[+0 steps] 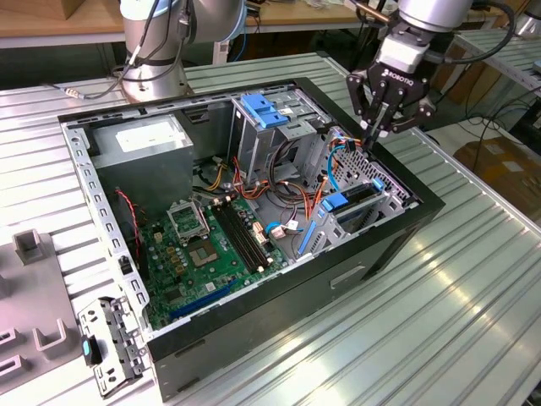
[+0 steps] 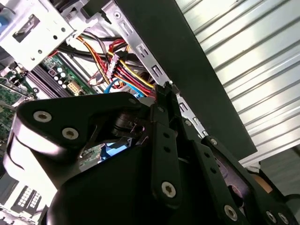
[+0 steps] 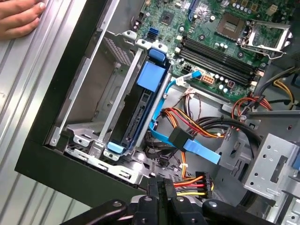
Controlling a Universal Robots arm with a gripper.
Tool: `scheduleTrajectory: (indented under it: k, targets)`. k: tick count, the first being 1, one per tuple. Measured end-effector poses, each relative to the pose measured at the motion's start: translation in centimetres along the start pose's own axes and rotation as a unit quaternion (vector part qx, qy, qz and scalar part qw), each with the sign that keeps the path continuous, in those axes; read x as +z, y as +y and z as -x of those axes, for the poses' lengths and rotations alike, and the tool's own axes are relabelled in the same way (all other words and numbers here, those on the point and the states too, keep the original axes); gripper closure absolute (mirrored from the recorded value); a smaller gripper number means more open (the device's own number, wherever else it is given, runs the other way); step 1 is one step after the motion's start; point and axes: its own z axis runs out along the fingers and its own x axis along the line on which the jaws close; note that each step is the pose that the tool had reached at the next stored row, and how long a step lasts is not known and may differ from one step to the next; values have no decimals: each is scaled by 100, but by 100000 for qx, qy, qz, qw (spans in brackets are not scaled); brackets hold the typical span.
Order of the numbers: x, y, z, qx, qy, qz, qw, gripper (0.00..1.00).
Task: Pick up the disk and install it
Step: 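Insert the first disk wire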
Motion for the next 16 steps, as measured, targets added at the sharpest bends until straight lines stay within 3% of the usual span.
scheduleTrajectory:
  k: [6, 8, 10, 15, 16]
  targets:
    - [1, 63, 27, 227, 1, 10, 100000, 83]
    - [4, 64, 28, 2113, -33, 116, 99978, 83]
    - [10, 63, 28, 5637, -106, 305, 99840, 83]
    - [18, 63, 28, 10145, -196, 549, 99482, 83]
    - [20, 64, 27, 10446, -210, 559, 99451, 83]
